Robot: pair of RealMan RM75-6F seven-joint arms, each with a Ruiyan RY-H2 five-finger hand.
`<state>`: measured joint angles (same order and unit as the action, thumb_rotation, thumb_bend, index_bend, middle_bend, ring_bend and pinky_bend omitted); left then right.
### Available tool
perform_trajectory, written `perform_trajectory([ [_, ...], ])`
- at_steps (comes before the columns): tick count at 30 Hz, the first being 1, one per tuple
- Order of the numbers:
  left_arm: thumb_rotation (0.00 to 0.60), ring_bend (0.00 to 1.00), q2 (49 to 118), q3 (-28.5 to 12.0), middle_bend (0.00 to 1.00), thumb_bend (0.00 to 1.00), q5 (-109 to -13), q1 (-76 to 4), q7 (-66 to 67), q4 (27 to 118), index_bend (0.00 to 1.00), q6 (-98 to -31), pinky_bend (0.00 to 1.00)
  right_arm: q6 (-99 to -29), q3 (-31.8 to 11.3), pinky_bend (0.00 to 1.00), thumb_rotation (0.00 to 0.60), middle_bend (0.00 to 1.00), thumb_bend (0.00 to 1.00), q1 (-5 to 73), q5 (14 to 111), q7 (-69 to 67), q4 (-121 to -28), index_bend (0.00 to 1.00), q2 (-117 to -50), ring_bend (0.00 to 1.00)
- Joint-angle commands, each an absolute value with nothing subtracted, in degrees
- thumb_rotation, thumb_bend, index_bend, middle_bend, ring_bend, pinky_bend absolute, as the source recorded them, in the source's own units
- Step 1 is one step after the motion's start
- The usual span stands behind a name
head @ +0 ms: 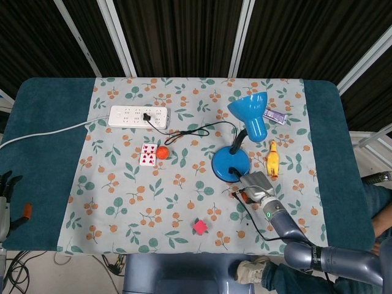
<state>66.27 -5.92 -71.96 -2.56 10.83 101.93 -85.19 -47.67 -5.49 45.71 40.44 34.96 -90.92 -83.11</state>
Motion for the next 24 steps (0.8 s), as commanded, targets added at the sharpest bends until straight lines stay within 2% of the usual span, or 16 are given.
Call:
perform_trajectory([
  [1,0.600,0.00,66.26,-5.90,0.04,0.43,-71.98,-2.54,10.81,101.94,0.16,-85.20,0.03,-47.62,-5.46,1.00,0.600,0.77,0.55,46.02,40.09,34.75,-91.62,0.00,-82.46,0.92],
  [5,0.600,0.00,66.23,-5.89,0.04,0.43,-71.94,-2.51,10.76,101.97,0.16,-85.21,0.03,-49.06,-6.03,1.00,0.600,0.77,0.55,45.59,41.08,33.28,-94.56,0.00,-80.10,0.92],
  [7,0.600,0.00,66.22,-5.87,0.04,0.43,-71.96,-2.50,10.74,101.97,0.16,-85.21,0.03,-50.28,-6.75,1.00,0.600,0.73,0.55,44.87,41.85,31.82,-97.00,0.00,-77.93,0.88],
  [10,0.600,0.00,66.20,-5.86,0.04,0.43,-71.92,-2.51,10.66,102.01,0.16,-85.16,0.03,-52.52,-7.12,1.00,0.600,0.58,0.55,43.17,43.71,29.92,-102.06,0.00,-73.06,0.74],
  [13,0.600,0.00,66.23,-5.77,0.04,0.43,-72.04,-2.52,10.83,102.03,0.16,-85.15,0.03,-54.68,-6.10,1.00,0.600,0.42,0.55,41.50,46.11,29.76,-105.96,0.00,-68.90,0.53],
  [17,0.600,0.00,66.26,-5.72,0.04,0.43,-72.20,-2.46,11.03,102.13,0.16,-85.38,0.03,-58.77,-4.32,1.00,0.600,0.24,0.49,38.30,48.96,29.14,-109.98,0.00,-63.96,0.31],
  [18,0.600,0.00,66.27,-5.72,0.04,0.43,-72.22,-2.44,11.06,102.14,0.16,-85.46,0.03,-59.83,-4.05,0.89,0.600,0.20,0.46,37.48,49.63,28.70,-110.56,0.00,-63.06,0.27],
  [19,0.600,0.00,66.30,-5.71,0.04,0.43,-72.24,-2.42,11.15,102.15,0.16,-85.53,0.03,-61.51,-3.62,0.73,0.600,0.18,0.44,36.21,50.94,28.03,-111.15,0.00,-62.08,0.24],
  [20,0.600,0.00,66.33,-5.71,0.04,0.43,-72.25,-2.42,11.23,102.15,0.16,-85.56,0.03,-62.80,-3.21,0.48,0.600,0.16,0.42,35.26,52.03,27.66,-111.29,0.00,-61.58,0.22],
  [21,0.600,0.00,66.36,-5.69,0.04,0.43,-72.27,-2.43,11.33,102.14,0.16,-85.59,0.03,-64.16,-2.73,0.18,0.600,0.14,0.40,34.26,53.26,27.35,-111.27,0.00,-61.19,0.20],
  [22,0.600,0.00,66.39,-5.68,0.04,0.43,-72.28,-2.43,11.45,102.13,0.16,-85.60,0.03,-65.58,-2.18,0.05,0.600,0.14,0.39,33.20,54.60,27.04,-111.16,0.00,-60.91,0.19],
  [23,0.600,0.00,66.42,-5.66,0.04,0.43,-72.28,-2.44,11.55,102.14,0.16,-85.61,0.03,-67.04,-1.61,0.00,0.600,0.13,0.37,32.07,55.98,26.61,-111.02,0.00,-60.73,0.18],
  [24,0.600,0.00,66.46,-5.67,0.04,0.43,-72.27,-2.44,11.67,102.17,0.17,-85.65,0.03,-69.16,-0.77,0.00,0.600,0.12,0.36,30.27,57.96,25.56,-110.85,0.00,-60.59,0.17],
])
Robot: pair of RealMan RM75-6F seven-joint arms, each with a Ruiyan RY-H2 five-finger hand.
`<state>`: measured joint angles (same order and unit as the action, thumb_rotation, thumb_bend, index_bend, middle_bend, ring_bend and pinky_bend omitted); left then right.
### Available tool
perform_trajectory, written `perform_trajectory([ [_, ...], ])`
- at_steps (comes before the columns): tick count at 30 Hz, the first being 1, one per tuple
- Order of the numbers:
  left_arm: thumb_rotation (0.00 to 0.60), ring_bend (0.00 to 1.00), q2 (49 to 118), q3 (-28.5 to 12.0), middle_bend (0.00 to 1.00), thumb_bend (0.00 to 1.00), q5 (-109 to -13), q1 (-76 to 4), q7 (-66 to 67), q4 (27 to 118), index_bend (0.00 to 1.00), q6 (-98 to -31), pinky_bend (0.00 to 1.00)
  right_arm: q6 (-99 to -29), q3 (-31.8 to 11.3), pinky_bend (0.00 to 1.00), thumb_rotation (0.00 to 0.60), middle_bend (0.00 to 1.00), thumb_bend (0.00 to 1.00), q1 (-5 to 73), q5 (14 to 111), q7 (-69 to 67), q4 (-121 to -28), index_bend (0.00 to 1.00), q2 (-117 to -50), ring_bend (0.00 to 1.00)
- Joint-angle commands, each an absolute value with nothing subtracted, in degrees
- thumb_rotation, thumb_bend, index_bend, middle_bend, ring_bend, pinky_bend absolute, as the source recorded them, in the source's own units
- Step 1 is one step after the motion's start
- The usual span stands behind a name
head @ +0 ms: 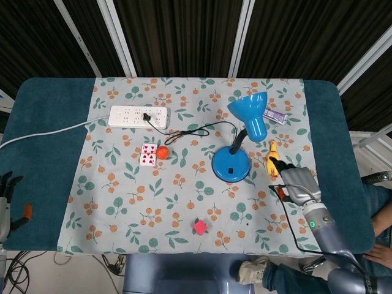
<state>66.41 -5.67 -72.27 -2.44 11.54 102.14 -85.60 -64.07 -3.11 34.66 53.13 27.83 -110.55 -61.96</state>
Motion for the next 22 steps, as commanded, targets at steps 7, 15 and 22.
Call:
perform_trajectory([
  [7,0.600,0.00,66.66,-5.70,0.04,0.43,-72.51,-2.34,12.00,102.19,0.17,-86.16,0.03,-84.25,3.53,0.00,0.600,0.08,0.33,19.03,69.96,19.05,-103.81,0.00,-64.17,0.12],
  [15,0.600,0.00,66.79,-5.65,0.04,0.43,-73.03,-2.27,12.19,102.01,0.17,-86.59,0.03,-94.26,4.12,0.00,0.600,0.07,0.31,10.61,77.08,12.37,-89.61,0.00,-71.42,0.12],
  [22,0.600,0.00,66.85,-5.61,0.04,0.43,-73.45,-2.23,12.11,101.73,0.16,-86.80,0.03,-94.35,2.26,0.00,0.600,0.07,0.31,9.27,78.35,12.04,-86.04,0.00,-72.96,0.11],
])
